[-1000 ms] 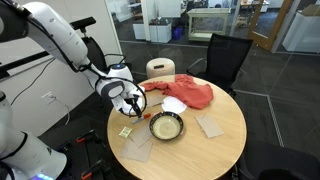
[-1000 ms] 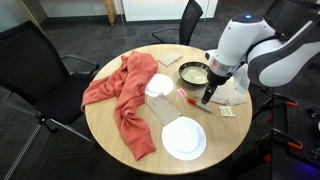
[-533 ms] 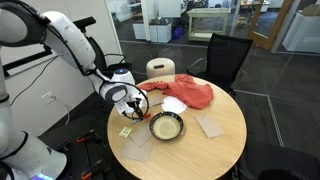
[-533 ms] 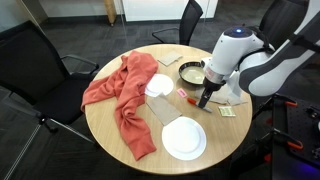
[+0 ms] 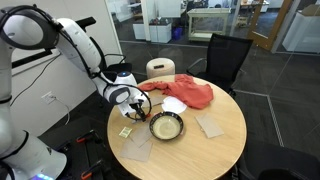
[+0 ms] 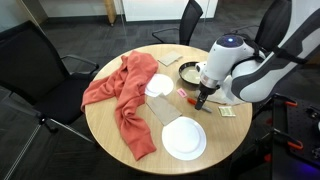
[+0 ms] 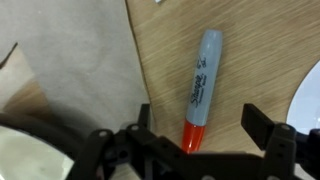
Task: Move the bowl backwards then put the marker inside it.
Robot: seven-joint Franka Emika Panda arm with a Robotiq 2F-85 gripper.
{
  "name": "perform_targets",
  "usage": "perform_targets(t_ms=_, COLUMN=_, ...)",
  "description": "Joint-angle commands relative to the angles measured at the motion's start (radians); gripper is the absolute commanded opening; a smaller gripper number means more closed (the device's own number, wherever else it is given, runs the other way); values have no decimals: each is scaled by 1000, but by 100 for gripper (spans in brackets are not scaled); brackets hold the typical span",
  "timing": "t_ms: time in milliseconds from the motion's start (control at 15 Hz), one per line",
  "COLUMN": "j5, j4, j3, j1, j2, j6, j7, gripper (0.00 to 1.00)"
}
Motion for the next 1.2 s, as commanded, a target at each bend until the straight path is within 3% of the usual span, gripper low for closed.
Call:
perform_targets(t_ms=0, j5=13, j4=16, j3=-24, j1=33, j2=36, j6=47, j7=29, gripper=68)
perform_targets(t_ms=600, j5=41, j4=13, j3=-31, j1=57, j2=45, j6=70, j7=44, gripper=2)
perform_targets(t_ms=1133, j5=123, j4=-48, j3=-58, j1=46, j2=-140, j6=105, j7=83, gripper=5)
